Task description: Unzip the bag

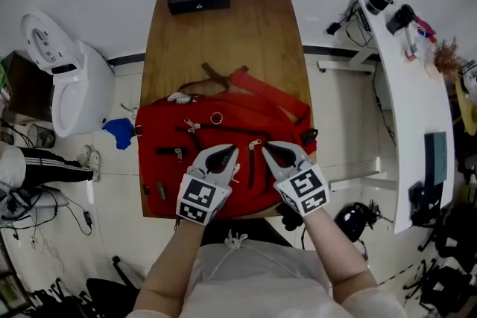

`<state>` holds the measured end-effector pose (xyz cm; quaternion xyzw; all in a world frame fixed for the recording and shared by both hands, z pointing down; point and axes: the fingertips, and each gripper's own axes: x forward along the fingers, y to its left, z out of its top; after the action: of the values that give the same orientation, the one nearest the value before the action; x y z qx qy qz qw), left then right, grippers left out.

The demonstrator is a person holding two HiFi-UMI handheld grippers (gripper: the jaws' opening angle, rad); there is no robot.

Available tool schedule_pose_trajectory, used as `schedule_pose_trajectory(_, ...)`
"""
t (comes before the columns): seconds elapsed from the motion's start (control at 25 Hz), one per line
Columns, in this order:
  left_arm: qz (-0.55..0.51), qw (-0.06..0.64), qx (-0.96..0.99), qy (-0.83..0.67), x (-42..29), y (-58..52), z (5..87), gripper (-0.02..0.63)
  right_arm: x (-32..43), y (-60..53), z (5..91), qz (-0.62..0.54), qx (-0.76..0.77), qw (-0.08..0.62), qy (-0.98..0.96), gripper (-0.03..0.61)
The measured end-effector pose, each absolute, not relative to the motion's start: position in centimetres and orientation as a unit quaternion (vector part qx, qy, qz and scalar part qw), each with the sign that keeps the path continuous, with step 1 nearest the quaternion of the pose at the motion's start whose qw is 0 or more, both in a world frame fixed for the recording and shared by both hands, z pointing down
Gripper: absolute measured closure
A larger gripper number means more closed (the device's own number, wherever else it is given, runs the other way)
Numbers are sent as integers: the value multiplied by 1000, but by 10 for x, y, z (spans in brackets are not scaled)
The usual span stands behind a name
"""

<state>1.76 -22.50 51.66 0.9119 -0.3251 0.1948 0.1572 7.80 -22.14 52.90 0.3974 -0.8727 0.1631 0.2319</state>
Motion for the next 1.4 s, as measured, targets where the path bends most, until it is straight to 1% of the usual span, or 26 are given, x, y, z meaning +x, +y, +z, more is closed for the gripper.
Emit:
schedule_pose_trajectory(0.08,211,172,909,-315,20,-227,524,607,75,-227,540,178,389,238,-872,524)
schedule_pose_trajectory(0.16,226,180,907,-306,22,-228,528,607,73,-232,551,199,381,245,-869,496)
schedule_pose_trajectory(0.28,241,191,906,-292,24,-225,530,607,72,-234,571,239,363,257,-863,414)
schedule_pose_trajectory(0.32,243,199,905,-286,24,-225,530,607,71,-235,577,253,357,259,-861,402)
schedule_pose_trajectory(0.56,232,264,902,-252,22,-224,528,607,69,-235,593,346,313,243,-850,379)
schedule_pose_trajectory(0.6,230,270,901,-250,22,-225,528,607,68,-234,594,357,302,243,-850,376)
schedule_pose_trajectory(0.68,229,275,901,-247,22,-224,528,607,64,-232,598,371,281,250,-849,348)
schedule_pose_trajectory(0.76,230,274,901,-245,23,-224,528,607,61,-232,601,373,269,262,-849,342)
schedule_pose_trajectory(0.92,232,276,901,-240,24,-223,528,607,57,-230,602,375,250,270,-851,356)
schedule_pose_trajectory(1.0,232,277,901,-241,24,-224,528,607,53,-227,599,380,236,268,-853,416)
schedule_pose_trajectory(1.08,232,277,901,-241,23,-223,528,607,51,-225,596,372,229,273,-857,456)
schedule_pose_trajectory(1.16,232,277,901,-240,23,-223,529,607,50,-223,594,354,229,284,-861,471)
schedule_pose_trajectory(1.24,232,277,901,-241,23,-223,529,607,50,-222,592,341,228,291,-864,522)
schedule_pose_trajectory(1.36,237,275,900,-242,23,-223,529,607,52,-221,590,338,228,290,-866,528)
schedule_pose_trajectory(1.4,239,274,900,-241,24,-223,529,607,53,-221,589,337,229,291,-866,542)
